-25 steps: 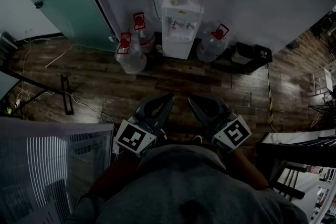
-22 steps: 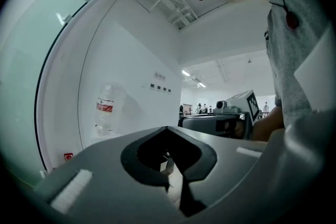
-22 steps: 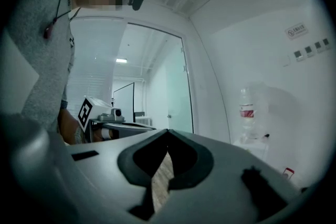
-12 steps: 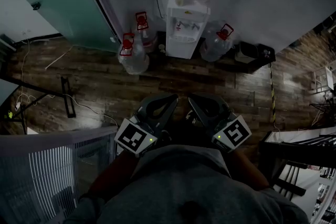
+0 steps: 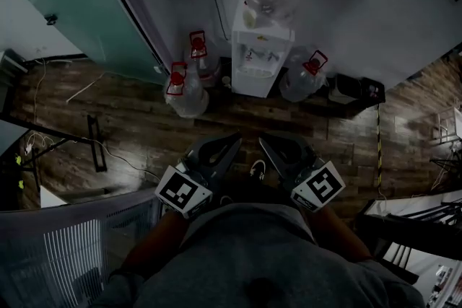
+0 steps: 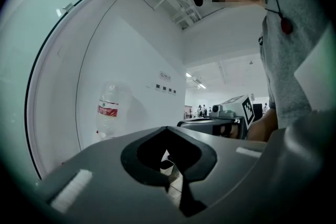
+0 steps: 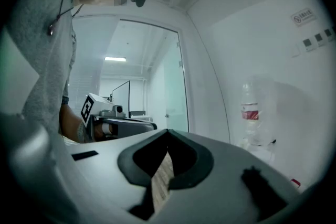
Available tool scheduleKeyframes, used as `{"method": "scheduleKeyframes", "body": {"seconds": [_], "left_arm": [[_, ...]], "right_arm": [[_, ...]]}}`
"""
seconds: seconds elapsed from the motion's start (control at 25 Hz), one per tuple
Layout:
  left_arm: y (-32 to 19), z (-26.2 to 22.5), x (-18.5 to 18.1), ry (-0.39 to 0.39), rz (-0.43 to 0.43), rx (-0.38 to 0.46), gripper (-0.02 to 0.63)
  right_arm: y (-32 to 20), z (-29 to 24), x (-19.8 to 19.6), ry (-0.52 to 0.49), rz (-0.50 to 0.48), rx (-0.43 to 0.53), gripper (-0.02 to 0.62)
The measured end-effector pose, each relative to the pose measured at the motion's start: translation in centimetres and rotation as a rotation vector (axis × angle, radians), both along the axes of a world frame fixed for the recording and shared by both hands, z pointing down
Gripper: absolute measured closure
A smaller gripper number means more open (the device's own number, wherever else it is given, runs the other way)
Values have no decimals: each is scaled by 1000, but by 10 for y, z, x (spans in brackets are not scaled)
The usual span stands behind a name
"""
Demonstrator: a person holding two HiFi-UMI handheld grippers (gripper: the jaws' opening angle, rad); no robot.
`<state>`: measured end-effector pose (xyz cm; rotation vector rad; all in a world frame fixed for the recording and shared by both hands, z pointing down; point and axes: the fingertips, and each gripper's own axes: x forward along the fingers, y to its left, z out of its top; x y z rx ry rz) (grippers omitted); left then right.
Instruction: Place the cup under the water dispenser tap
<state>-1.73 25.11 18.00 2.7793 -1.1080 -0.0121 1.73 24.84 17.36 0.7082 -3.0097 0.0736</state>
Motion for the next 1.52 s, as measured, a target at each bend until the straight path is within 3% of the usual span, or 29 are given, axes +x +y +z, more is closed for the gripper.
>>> {"method": "scheduleKeyframes", "body": {"seconds": [0.44, 0.96, 1.12, 1.52], "left_arm": [[-88, -7, 23, -21, -63, -15, 598], [-145, -2, 37, -47, -110, 0, 598], [-164, 3, 30, -28, -94, 24, 598], [-236, 14, -16, -28, -4, -16, 598]], "right_arm": [[-90, -8, 19, -5, -67, 1, 586], [-146, -3, 37, -14, -98, -3, 586], [-162, 3, 28, -3, -90, -7, 586], [-229, 11, -20, 31, -3, -18, 586]]}}
